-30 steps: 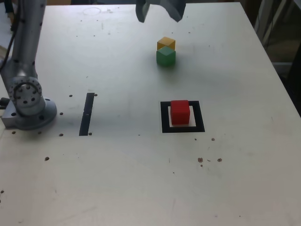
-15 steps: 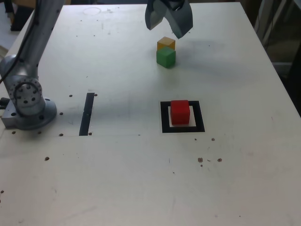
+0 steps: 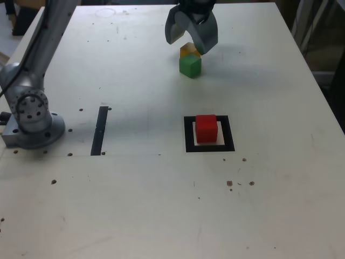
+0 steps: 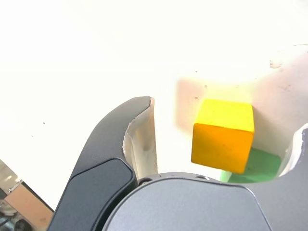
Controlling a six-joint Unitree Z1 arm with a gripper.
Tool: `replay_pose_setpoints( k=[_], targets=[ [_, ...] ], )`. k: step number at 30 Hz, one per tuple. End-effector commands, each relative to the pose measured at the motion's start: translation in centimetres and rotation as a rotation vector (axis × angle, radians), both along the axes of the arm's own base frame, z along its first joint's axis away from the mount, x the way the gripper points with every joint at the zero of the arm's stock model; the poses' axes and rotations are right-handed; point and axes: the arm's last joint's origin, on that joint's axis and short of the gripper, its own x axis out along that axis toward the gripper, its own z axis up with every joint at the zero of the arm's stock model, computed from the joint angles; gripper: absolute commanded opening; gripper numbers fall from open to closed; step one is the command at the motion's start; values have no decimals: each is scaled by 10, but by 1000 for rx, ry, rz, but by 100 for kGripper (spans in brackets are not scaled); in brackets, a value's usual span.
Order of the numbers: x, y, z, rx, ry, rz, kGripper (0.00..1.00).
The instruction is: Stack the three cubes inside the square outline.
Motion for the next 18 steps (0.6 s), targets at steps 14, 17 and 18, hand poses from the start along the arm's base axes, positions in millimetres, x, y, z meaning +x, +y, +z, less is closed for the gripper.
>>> replay_pose_setpoints(
  k=[14, 17, 18],
  targets=[
    [-2, 9, -12, 2, -7, 27, 92],
    [-4, 9, -13, -2, -6, 28, 91],
    [-5, 8, -14, -3, -7, 29, 90]
  ],
)
